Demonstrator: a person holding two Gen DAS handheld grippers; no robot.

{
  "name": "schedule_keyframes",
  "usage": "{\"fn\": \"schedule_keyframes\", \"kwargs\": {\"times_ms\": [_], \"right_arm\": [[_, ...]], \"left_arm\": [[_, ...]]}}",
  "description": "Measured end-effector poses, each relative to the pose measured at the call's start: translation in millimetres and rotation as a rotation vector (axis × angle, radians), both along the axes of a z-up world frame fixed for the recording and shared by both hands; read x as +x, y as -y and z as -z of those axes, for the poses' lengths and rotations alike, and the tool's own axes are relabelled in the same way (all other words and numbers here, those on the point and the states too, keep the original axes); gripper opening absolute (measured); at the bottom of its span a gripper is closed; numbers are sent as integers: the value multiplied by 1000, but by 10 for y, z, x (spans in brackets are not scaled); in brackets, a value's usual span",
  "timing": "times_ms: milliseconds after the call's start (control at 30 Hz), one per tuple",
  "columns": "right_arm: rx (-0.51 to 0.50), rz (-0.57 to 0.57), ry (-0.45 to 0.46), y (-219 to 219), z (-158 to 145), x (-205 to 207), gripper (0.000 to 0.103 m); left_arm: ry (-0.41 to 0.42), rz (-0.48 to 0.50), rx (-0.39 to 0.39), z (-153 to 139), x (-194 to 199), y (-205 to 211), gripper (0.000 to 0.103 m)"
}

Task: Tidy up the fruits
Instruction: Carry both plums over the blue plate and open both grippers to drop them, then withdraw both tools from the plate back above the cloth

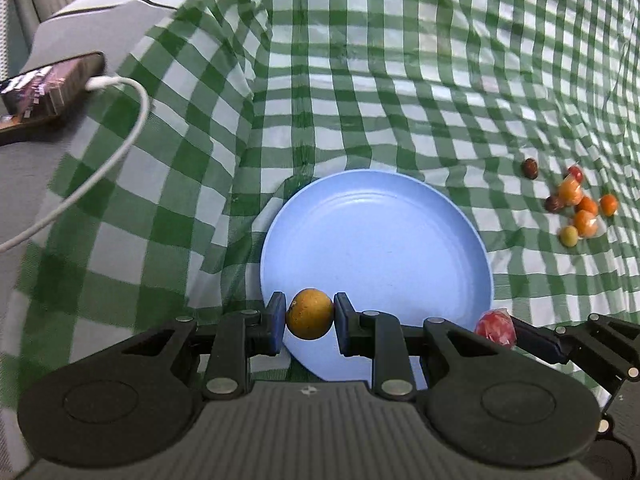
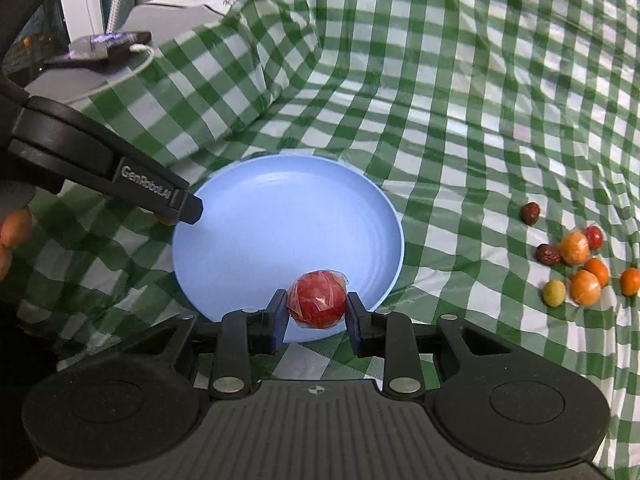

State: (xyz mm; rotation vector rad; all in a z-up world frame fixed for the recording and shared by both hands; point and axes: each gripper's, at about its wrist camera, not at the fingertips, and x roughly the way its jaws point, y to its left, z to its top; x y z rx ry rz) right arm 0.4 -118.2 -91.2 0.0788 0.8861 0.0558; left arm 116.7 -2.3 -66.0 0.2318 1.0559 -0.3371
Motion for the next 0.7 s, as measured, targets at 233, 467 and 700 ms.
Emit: {"fn": "schedule_keyframes", "kwargs": {"times_ms": [233,467,700], "right_arm": [[-9,-12,-12,2,72,180,33],[-35,17,37,75,-119,182,85],[4,-12,-21,-7,-280,-345,98]], "left_arm": [[5,10,29,140,137,25,36],[121,45,0,-136,-34,36,103],[112,32,19,-276,-517,-172,103]]}}
